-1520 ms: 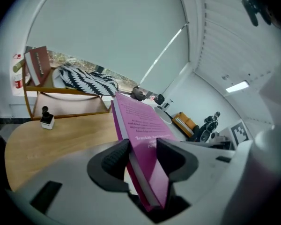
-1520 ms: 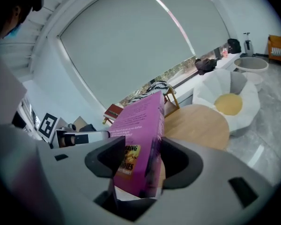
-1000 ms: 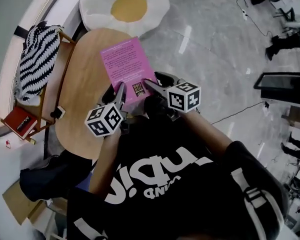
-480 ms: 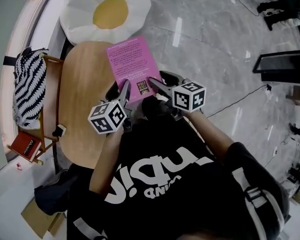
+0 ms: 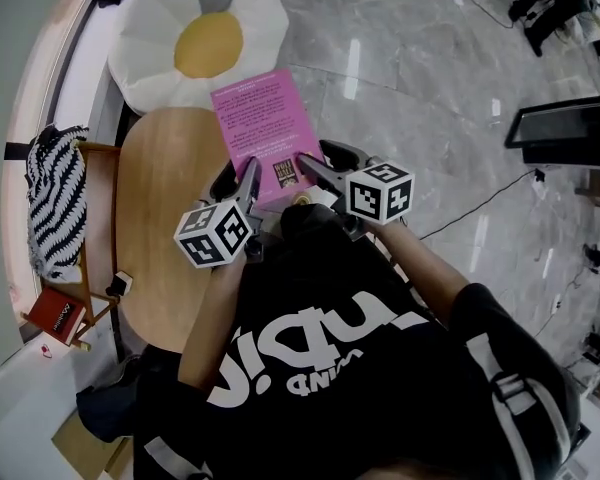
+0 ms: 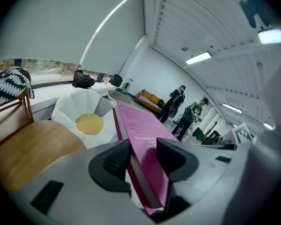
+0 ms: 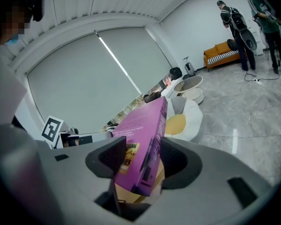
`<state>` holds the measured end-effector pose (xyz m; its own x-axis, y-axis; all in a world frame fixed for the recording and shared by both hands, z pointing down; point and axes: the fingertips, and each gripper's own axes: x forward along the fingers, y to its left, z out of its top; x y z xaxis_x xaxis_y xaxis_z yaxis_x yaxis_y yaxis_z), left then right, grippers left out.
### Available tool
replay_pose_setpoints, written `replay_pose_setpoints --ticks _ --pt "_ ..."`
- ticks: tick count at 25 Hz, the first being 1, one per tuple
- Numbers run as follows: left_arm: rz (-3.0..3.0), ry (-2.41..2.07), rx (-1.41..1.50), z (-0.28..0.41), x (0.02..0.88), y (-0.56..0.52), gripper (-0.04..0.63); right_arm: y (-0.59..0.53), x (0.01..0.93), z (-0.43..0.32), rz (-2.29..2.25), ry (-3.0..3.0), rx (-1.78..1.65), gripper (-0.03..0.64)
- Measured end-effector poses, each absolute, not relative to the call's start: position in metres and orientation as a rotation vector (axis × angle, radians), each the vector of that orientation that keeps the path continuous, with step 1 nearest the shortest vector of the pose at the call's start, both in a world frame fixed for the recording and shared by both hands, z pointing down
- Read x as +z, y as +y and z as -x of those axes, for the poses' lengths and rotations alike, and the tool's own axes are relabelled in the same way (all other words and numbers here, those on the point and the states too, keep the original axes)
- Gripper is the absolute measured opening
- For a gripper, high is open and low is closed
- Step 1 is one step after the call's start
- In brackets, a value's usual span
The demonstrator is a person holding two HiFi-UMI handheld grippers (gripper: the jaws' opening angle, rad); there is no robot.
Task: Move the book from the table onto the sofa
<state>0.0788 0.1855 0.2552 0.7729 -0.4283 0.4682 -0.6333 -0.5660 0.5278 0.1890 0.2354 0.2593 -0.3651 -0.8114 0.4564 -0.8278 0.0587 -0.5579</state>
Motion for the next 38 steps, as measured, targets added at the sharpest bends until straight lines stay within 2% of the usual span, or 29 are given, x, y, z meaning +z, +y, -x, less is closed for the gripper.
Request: replay_pose_setpoints --ticks 22,38 --pt "-2.266 -0.781 0.369 -0.159 0.263 0.124 0.182 0.176 0.268 -0.269 -1.784 -2.276 1.227 0.224" --pt "-2.228 -0.777 0.380 -0.195 0.280 -0.013 0.181 0.038 0.284 -0.305 -1.768 -2.250 1.270 0.224"
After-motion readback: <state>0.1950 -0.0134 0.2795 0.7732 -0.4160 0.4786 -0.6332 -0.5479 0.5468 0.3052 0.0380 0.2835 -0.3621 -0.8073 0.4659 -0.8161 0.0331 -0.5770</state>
